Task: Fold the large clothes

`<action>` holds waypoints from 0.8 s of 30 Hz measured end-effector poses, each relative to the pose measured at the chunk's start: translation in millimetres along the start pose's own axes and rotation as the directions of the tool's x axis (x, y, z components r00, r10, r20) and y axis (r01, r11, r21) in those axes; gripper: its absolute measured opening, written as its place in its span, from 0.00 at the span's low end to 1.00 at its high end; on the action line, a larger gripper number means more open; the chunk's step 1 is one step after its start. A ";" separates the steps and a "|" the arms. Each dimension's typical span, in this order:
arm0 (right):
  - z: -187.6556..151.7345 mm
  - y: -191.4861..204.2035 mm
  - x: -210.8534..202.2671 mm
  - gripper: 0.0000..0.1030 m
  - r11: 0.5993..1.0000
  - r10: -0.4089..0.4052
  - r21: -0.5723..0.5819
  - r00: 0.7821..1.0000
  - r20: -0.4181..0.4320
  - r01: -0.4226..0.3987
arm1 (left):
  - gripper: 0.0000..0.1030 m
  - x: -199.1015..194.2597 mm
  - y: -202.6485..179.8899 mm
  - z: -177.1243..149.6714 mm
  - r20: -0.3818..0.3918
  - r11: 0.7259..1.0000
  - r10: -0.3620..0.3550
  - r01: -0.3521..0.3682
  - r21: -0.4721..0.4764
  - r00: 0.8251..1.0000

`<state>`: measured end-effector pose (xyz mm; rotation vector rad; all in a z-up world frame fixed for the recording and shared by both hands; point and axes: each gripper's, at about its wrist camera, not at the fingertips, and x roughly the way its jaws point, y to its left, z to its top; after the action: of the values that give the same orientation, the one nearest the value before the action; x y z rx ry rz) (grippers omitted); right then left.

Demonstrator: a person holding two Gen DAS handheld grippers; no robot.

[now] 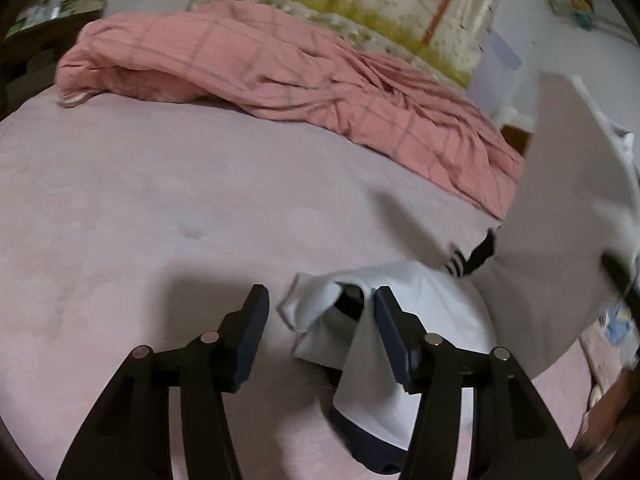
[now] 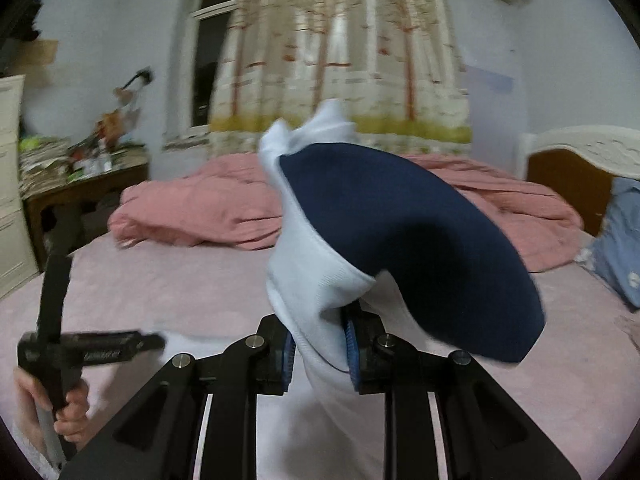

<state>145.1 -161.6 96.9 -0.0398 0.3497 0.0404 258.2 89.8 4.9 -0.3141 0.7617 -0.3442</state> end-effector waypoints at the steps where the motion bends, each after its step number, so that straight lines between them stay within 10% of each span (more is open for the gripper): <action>1: -3.2 11.1 3.3 0.22 1.000 0.023 -0.012 1.000 -0.007 -0.023 | 0.52 -8.2 1.3 1.3 0.031 1.000 0.013 -0.013 -0.001 0.999; 6: -37.4 69.3 23.3 0.22 0.987 0.133 -0.083 0.987 -0.088 -0.140 | 0.52 -38.8 3.3 5.5 0.150 0.997 0.072 -0.072 -0.005 0.986; 12: -87.4 111.2 53.9 0.22 0.981 0.065 -0.171 0.981 -0.186 -0.097 | 0.58 -47.6 15.6 5.8 0.173 0.998 0.053 -0.048 -0.034 0.984; 24: -74.1 71.7 44.1 0.35 0.977 0.175 -0.072 0.944 -0.280 -0.203 | 0.71 -25.4 5.1 4.2 0.083 1.000 0.018 -0.019 0.004 0.996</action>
<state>157.8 -91.9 9.9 -0.1120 0.6269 0.2451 245.1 105.4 21.3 -0.3153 0.6816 -0.3134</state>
